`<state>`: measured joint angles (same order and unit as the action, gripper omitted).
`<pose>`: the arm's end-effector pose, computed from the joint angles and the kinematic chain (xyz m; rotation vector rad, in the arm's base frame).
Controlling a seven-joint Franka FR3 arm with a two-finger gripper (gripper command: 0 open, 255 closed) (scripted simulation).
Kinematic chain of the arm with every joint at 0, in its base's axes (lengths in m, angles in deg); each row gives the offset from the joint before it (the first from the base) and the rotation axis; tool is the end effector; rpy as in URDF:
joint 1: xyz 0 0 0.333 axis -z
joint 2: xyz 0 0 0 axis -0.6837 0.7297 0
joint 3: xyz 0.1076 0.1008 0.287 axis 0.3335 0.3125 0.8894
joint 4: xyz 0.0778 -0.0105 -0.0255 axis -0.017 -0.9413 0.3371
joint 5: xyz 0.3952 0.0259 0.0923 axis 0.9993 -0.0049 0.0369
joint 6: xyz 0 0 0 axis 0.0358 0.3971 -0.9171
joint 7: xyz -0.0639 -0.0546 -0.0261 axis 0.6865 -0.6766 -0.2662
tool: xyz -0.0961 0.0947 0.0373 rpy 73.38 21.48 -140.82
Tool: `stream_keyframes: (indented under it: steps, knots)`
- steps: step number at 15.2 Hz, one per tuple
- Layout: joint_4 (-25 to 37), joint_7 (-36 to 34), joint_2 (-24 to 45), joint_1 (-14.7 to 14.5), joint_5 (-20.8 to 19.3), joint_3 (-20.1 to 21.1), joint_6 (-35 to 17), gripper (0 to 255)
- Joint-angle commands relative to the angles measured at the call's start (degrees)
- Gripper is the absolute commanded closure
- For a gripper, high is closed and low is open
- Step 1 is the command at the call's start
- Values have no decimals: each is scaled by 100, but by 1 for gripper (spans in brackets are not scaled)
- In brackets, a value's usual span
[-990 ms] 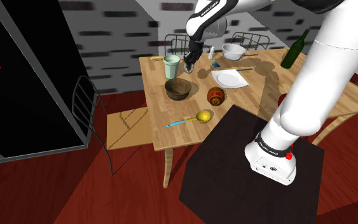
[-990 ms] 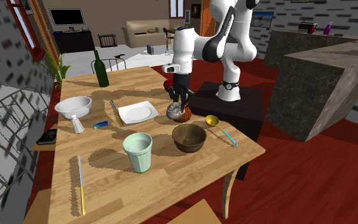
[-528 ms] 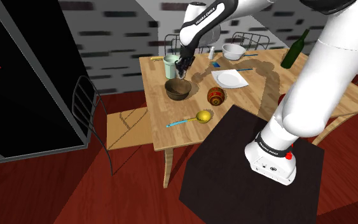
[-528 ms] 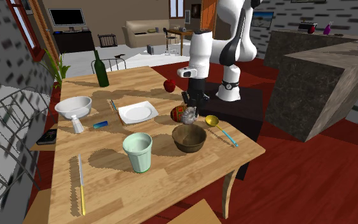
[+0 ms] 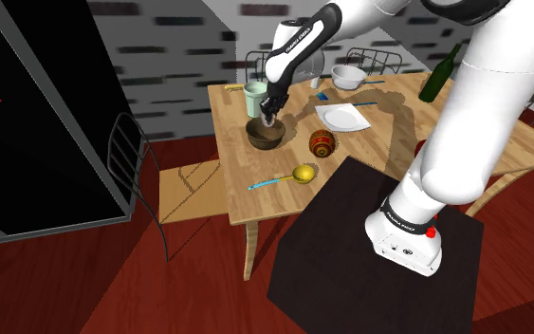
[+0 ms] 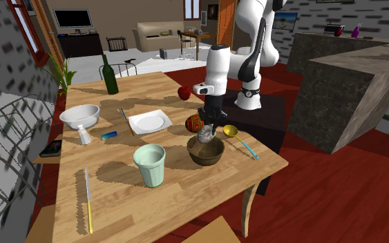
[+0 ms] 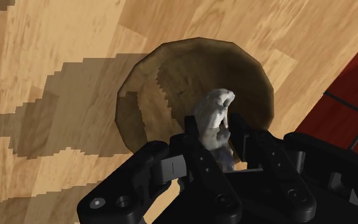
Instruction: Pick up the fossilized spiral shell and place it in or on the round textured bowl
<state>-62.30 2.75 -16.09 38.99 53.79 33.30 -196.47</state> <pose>0.5496 -0.0999 0.2462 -3.1252 0.2243 -0.2136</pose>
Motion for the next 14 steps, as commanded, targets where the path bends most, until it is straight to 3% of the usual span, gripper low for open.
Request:
stream_keyframes:
  steps: [1, 12, 13, 14]
  knots:
    - [-18, 56, 125, 19, 75, 27, -143, 255]
    - [-32, 128, 286, 48, 172, 71, -312, 255]
    - [-32, 128, 286, 48, 172, 71, -312, 0]
    - [-33, 128, 286, 48, 172, 70, -312, 0]
